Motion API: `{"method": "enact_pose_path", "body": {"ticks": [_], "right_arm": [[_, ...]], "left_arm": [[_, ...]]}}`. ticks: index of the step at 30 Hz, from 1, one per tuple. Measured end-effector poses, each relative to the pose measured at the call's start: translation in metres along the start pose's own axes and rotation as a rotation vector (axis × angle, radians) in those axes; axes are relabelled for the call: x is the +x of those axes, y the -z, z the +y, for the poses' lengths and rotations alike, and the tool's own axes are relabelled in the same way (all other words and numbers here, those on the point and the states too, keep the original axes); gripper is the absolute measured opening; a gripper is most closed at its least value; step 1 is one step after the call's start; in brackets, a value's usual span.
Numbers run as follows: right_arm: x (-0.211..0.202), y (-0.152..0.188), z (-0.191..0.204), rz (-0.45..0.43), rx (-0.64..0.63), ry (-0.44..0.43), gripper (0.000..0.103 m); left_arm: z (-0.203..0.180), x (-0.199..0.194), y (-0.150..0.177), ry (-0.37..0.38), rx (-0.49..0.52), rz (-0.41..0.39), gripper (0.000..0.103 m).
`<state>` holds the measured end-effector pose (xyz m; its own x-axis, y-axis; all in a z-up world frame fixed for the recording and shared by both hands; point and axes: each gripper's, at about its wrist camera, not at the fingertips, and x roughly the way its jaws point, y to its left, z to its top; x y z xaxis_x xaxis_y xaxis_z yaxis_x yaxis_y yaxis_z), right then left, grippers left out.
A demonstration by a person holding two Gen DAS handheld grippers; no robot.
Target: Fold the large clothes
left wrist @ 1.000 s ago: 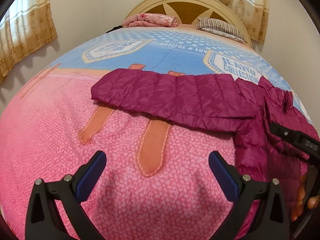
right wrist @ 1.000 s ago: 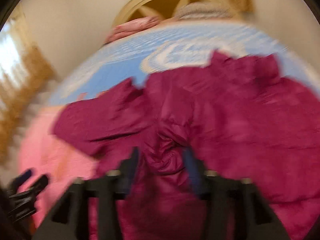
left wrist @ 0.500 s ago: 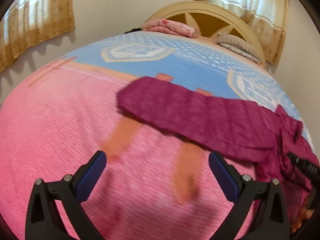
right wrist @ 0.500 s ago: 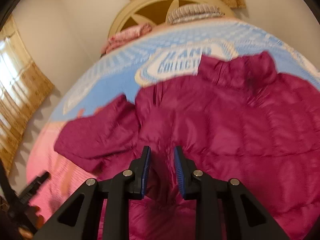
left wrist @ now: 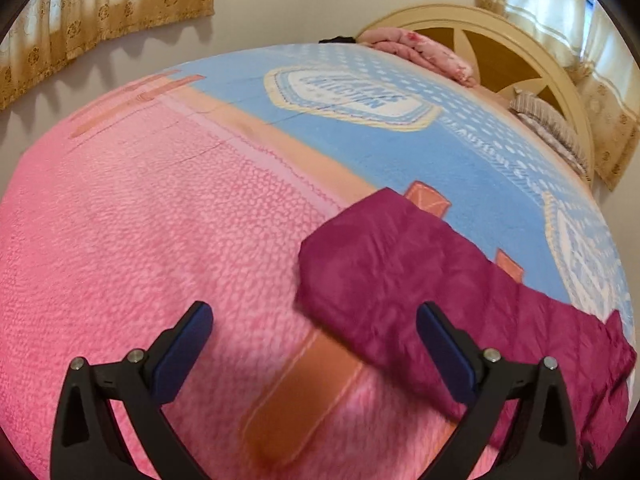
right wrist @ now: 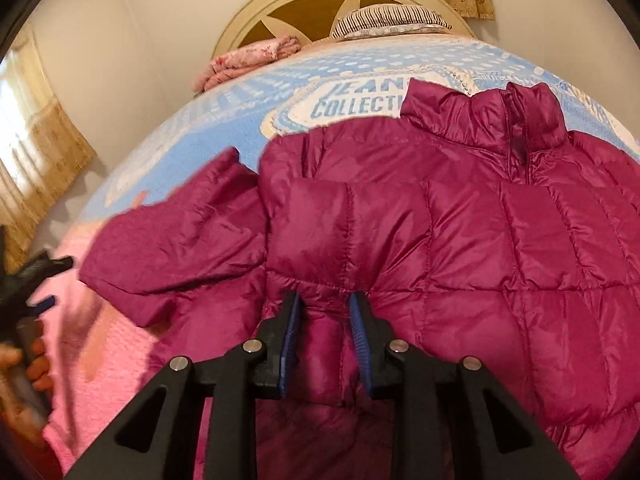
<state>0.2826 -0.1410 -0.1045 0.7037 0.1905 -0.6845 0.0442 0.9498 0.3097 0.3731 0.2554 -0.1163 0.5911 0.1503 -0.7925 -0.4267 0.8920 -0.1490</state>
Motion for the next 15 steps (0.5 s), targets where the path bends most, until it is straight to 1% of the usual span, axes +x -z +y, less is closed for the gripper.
{"method": "enact_pose_path", "body": {"ticks": [1, 2, 3, 4, 5, 6, 7, 8, 9, 10, 11, 13, 15], "right_arm": [[-0.009, -0.001, 0.001, -0.024, 0.007, -0.019, 0.028], [-0.018, -0.002, 0.003, -0.046, 0.007, -0.028, 0.034], [-0.028, -0.003, 0.005, -0.065, -0.001, -0.027, 0.046], [-0.04, -0.002, 0.007, -0.088, -0.01, -0.022, 0.05], [-0.051, 0.0, 0.008, -0.11, -0.018, -0.022, 0.054], [-0.058, 0.002, 0.008, -0.121, -0.024, -0.02, 0.054], [-0.066, 0.005, 0.008, -0.126, -0.027, -0.016, 0.054], [-0.071, 0.007, 0.006, -0.129, -0.023, -0.013, 0.054], [-0.078, 0.008, 0.003, -0.132, -0.013, -0.013, 0.054], [-0.082, 0.011, 0.0, -0.135, -0.004, -0.011, 0.054], [-0.089, 0.014, -0.005, -0.135, 0.009, -0.002, 0.054], [-0.101, 0.018, -0.019, -0.138, 0.042, 0.011, 0.054], [-0.115, 0.021, -0.035, -0.147, 0.086, 0.03, 0.054]], "left_arm": [[-0.003, 0.005, -0.001, 0.004, -0.004, 0.008, 0.1], [-0.005, 0.011, -0.001, 0.012, -0.009, 0.022, 0.093], [-0.007, 0.017, -0.002, 0.023, -0.013, 0.04, 0.089], [-0.008, 0.022, -0.005, 0.04, -0.022, 0.063, 0.078], [-0.008, 0.027, -0.004, 0.053, -0.035, 0.085, 0.074], [-0.01, 0.028, -0.002, 0.039, -0.04, 0.073, 0.074], [-0.012, 0.025, -0.001, 0.03, -0.039, 0.05, 0.072], [-0.015, 0.023, 0.0, 0.034, -0.036, 0.041, 0.061], [-0.016, 0.024, -0.001, 0.034, -0.034, 0.04, 0.056], [-0.018, 0.024, -0.002, 0.031, -0.03, 0.037, 0.045], [-0.019, 0.023, -0.002, 0.043, -0.029, 0.033, 0.03], [-0.022, 0.024, -0.006, 0.07, -0.028, 0.035, 0.02], [-0.028, 0.017, -0.009, 0.062, -0.007, 0.016, 0.018]]}}
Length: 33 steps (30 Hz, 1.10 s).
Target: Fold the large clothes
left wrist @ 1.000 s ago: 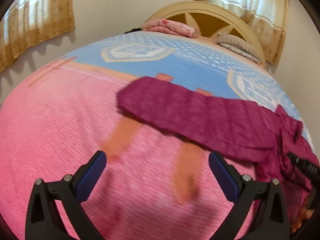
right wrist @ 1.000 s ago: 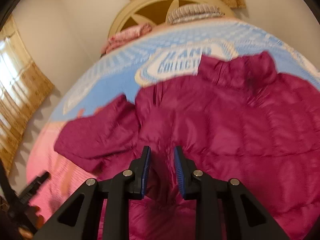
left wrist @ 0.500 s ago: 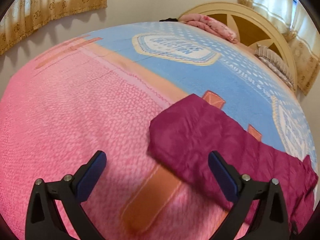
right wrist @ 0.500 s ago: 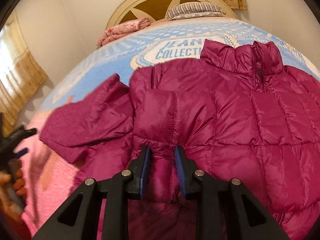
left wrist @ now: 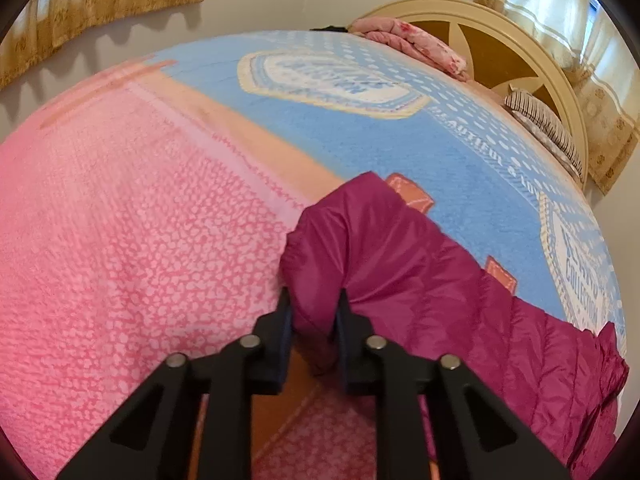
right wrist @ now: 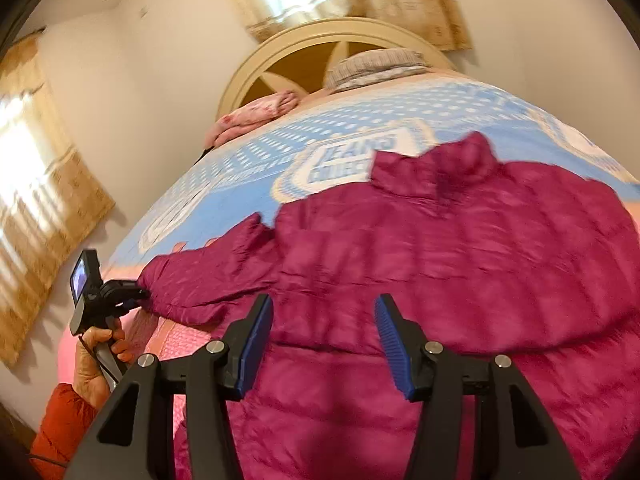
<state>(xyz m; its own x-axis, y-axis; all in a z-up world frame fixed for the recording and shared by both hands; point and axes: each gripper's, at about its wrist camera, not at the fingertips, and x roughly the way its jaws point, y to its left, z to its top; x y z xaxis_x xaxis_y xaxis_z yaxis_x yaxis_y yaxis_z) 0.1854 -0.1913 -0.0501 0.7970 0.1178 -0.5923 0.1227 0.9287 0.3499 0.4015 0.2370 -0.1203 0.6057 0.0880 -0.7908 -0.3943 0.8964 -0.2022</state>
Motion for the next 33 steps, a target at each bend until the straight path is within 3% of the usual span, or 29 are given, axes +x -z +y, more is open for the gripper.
{"method": "enact_pose_path", "body": {"ticks": [6, 11, 14, 17, 23, 27, 33], "right_arm": [[-0.036, 0.001, -0.057, -0.04, 0.155, 0.059, 0.054], [-0.071, 0.0, -0.097, -0.104, 0.243, 0.101, 0.054], [-0.089, -0.002, -0.118, -0.132, 0.286, 0.107, 0.054], [-0.106, -0.001, -0.136, -0.157, 0.318, 0.121, 0.054], [-0.134, 0.007, -0.17, -0.195, 0.371, 0.162, 0.054], [-0.148, 0.014, -0.193, -0.206, 0.405, 0.19, 0.054], [-0.154, 0.023, -0.217, -0.203, 0.437, 0.222, 0.054]], "left_arm": [[-0.051, -0.068, -0.003, 0.041, 0.125, -0.152, 0.018], [-0.136, -0.154, 0.031, 0.197, 0.341, -0.293, 0.018], [-0.191, -0.193, 0.066, 0.316, 0.471, -0.326, 0.018], [-0.24, -0.213, 0.104, 0.42, 0.58, -0.311, 0.018], [-0.317, -0.23, 0.192, 0.54, 0.782, -0.289, 0.018], [-0.344, -0.219, 0.243, 0.577, 0.867, -0.219, 0.018], [-0.359, -0.196, 0.301, 0.566, 0.967, -0.126, 0.018]]}}
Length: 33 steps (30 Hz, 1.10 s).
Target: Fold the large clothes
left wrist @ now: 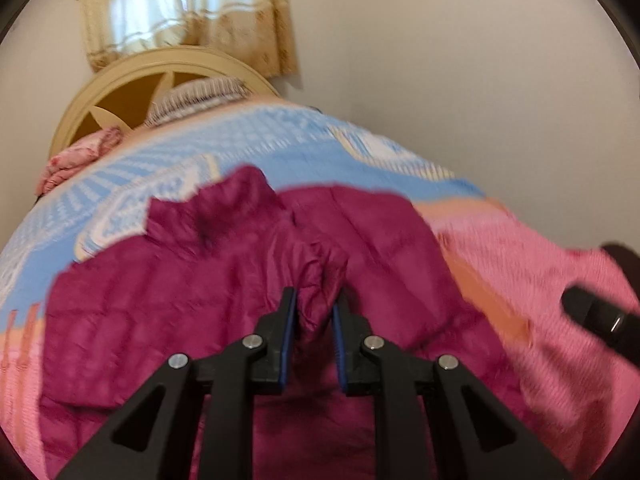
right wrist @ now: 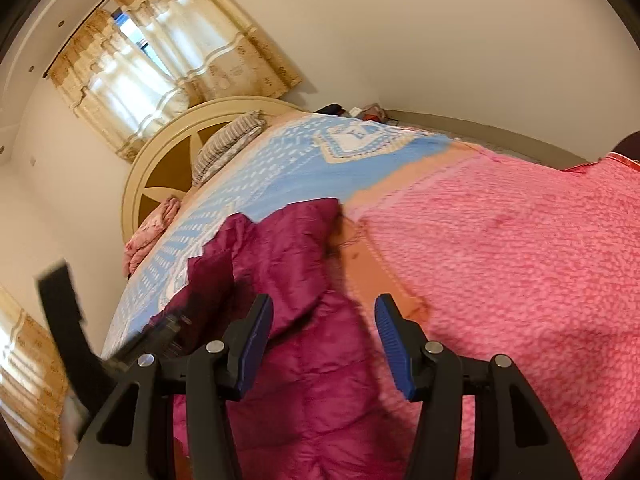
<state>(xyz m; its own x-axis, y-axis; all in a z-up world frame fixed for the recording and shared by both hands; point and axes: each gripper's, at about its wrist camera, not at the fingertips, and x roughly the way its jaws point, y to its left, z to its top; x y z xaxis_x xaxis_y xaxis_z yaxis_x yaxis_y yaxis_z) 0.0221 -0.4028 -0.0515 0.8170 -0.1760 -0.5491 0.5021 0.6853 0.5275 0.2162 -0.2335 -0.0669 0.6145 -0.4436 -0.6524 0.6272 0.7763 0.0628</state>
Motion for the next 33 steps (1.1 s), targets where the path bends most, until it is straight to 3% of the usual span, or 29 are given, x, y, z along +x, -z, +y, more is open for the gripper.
{"method": "enact_pose_path", "body": {"ticks": [3, 4, 5, 7, 8, 14, 17, 21, 26, 33], "right_arm": [[0.003, 0.0, -0.004, 0.005, 0.005, 0.006, 0.054], [0.004, 0.001, -0.004, 0.007, 0.003, 0.008, 0.054], [0.005, 0.001, -0.003, 0.007, 0.0, 0.009, 0.054], [0.006, 0.001, 0.0, 0.004, -0.011, 0.02, 0.054], [0.005, 0.0, 0.001, -0.002, -0.016, 0.025, 0.054], [0.009, -0.017, 0.045, -0.001, -0.125, -0.034, 0.054], [0.03, -0.014, 0.097, 0.052, -0.294, -0.1, 0.054], [0.068, -0.002, 0.145, 0.121, -0.409, -0.098, 0.054], [0.111, 0.017, 0.157, 0.158, -0.483, -0.021, 0.049], [0.147, 0.035, 0.131, 0.244, -0.48, 0.062, 0.046]], "left_arm": [[-0.007, 0.002, 0.011, 0.039, 0.004, 0.063, 0.027], [-0.008, 0.0, 0.014, 0.064, 0.004, 0.078, 0.042], [-0.005, -0.006, 0.018, 0.098, 0.003, 0.089, 0.065], [-0.006, -0.02, 0.026, 0.118, -0.004, 0.081, 0.095], [-0.002, -0.029, 0.031, 0.129, -0.008, 0.065, 0.102], [0.041, -0.071, 0.042, 0.106, -0.032, 0.027, 0.102], [0.084, -0.073, 0.026, -0.034, -0.087, 0.008, 0.102], [0.132, -0.06, 0.008, -0.194, -0.168, 0.013, 0.102], [0.159, -0.036, 0.005, -0.324, -0.183, 0.032, 0.102], [0.174, 0.001, 0.025, -0.36, -0.211, 0.113, 0.102]]}}
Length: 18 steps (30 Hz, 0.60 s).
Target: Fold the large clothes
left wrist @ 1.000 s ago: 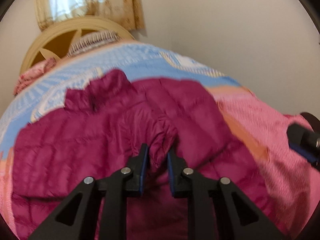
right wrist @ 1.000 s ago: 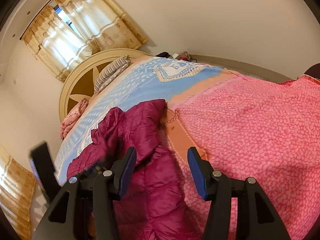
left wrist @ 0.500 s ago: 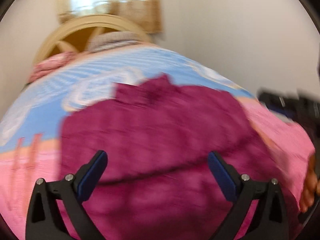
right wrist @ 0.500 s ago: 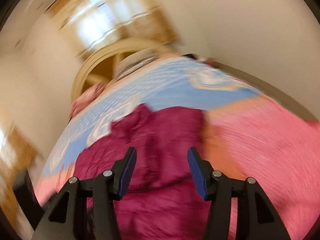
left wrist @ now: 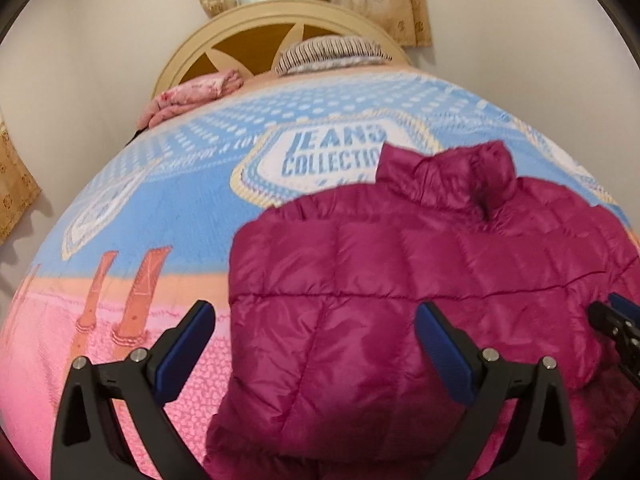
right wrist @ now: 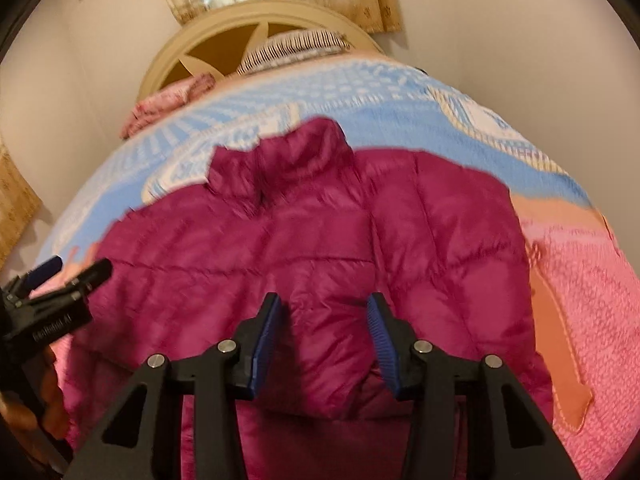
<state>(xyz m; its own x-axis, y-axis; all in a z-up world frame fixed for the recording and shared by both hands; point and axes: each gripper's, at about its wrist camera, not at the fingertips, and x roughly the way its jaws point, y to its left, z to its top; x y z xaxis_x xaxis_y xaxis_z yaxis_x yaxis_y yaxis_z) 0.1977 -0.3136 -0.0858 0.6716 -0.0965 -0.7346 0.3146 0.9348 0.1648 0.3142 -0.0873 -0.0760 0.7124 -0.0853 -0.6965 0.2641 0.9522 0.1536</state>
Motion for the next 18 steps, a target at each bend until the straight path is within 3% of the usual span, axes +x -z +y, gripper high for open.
{"method": "enact_pose_path", "body": {"ticks": [8, 18], "right_arm": [[0.022, 0.008, -0.002, 0.075, -0.029, 0.037, 0.046], [0.024, 0.014, 0.006, 0.073, -0.08, 0.097, 0.045]], "left_arm": [[0.001, 0.019, 0.01, -0.024, -0.012, 0.021, 0.103], [-0.008, 0.033, 0.023, -0.064, 0.012, 0.028, 0.103]]}}
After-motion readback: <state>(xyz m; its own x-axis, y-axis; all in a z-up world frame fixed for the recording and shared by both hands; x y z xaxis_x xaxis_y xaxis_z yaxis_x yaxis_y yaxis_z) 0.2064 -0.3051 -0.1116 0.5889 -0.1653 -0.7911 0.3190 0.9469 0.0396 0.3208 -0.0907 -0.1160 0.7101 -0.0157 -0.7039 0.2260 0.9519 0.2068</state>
